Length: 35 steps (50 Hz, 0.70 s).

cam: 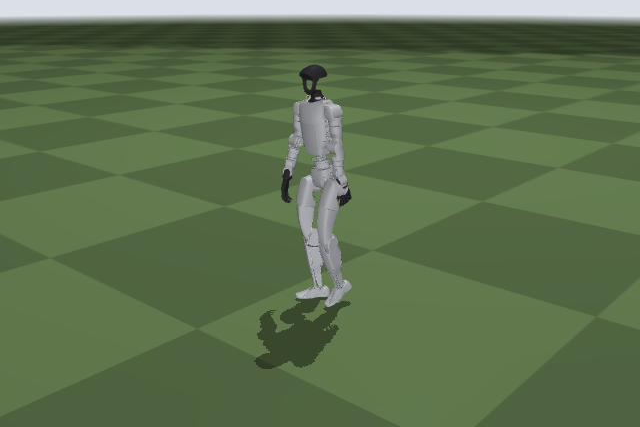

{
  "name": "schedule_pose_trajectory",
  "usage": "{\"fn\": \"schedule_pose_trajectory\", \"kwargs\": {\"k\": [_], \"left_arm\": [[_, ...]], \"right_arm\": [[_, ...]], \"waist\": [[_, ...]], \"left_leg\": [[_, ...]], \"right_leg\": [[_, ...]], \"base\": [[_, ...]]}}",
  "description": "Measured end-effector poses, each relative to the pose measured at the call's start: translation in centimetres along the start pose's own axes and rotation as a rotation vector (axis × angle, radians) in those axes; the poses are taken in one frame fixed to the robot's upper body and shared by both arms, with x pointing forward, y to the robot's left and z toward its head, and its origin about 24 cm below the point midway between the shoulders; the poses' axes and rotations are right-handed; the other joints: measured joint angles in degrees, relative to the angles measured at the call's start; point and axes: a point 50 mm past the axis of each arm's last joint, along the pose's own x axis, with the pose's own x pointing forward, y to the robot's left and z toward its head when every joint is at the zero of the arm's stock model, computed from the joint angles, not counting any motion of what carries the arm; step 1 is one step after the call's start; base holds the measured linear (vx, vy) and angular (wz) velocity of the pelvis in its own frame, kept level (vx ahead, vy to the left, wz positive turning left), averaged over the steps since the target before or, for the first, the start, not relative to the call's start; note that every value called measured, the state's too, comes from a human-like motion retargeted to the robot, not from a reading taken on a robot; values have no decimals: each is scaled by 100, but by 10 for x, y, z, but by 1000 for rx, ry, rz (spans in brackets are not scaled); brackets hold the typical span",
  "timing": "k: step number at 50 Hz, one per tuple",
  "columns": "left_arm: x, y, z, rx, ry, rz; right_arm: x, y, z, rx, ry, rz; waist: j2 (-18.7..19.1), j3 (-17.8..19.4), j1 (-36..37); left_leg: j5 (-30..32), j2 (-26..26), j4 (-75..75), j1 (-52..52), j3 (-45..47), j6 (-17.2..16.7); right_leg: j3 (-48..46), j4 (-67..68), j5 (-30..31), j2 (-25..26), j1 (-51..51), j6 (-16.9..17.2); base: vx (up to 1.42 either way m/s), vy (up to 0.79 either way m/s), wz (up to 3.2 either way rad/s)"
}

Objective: In place motions

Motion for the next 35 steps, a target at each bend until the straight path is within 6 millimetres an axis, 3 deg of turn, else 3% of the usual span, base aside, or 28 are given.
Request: {"fn": "schedule_pose_trajectory", "kwargs": {"k": [4, 6, 7, 10, 13, 18, 27, 35], "left_arm": [[-1, -3, 7, 9, -25, -6], [-1, -3, 9, 12, -40, -5], [-1, -3, 9, 14, -44, -5], [-2, -3, 12, 28, -45, -16], [-5, 2, 19, 42, -55, -1], [-9, 10, 28, 66, -86, 34], [-7, 0, 29, 38, -100, -20], [-4, -2, 17, 116, -42, -4]], "right_arm": [[-2, 1, -28, 119, 112, 9], [-4, 5, -45, 183, 167, 24], [-6, 8, -53, 210, 195, 31], [-11, 14, -75, 263, 283, 34], [-15, 28, -90, 308, 353, 20], [-27, 56, -117, 390, 472, 81], [-31, 78, -118, 407, 497, 135], [-20, 66, -95, 330, 401, 129]], "waist": [[293, 13, 77], [456, 34, 122], [505, 27, 96], [607, -124, -285], [629, -242, -517], [456, -320, -293], [518, -491, -485], [531, -476, -323]], "left_leg": [[214, -126, -1479, 240, -1009, -500], [770, -108, -2187, 422, -1382, -756], [968, -114, -2419, 515, -1453, -793], [474, -4, -2357, 681, -1237, -857], [502, -82, -2526, 828, -1262, -745], [345, -80, -2597, 1109, -750, -706], [121, -125, -2629, 1264, -547, -620], [-17, -148, -2591, 1293, -534, -678]], "right_leg": [[419, -109, 89, 392, 122, -15], [643, -205, 139, 621, 267, -4], [739, -265, 176, 680, 344, 13], [767, -514, 322, 713, 472, 89], [853, -553, 324, 700, 492, 164], [1339, -398, 332, 650, 462, 157], [1554, -404, 368, 639, 453, 268], [1643, -312, 299, 624, 460, 340]], "base": [[22, 24, -143], [23, 20, -138], [24, 15, -89], [17, 20, -25], [6, 16, -27], [13, 14, -82], [5, 12, -25], [3, 10, -9]]}}
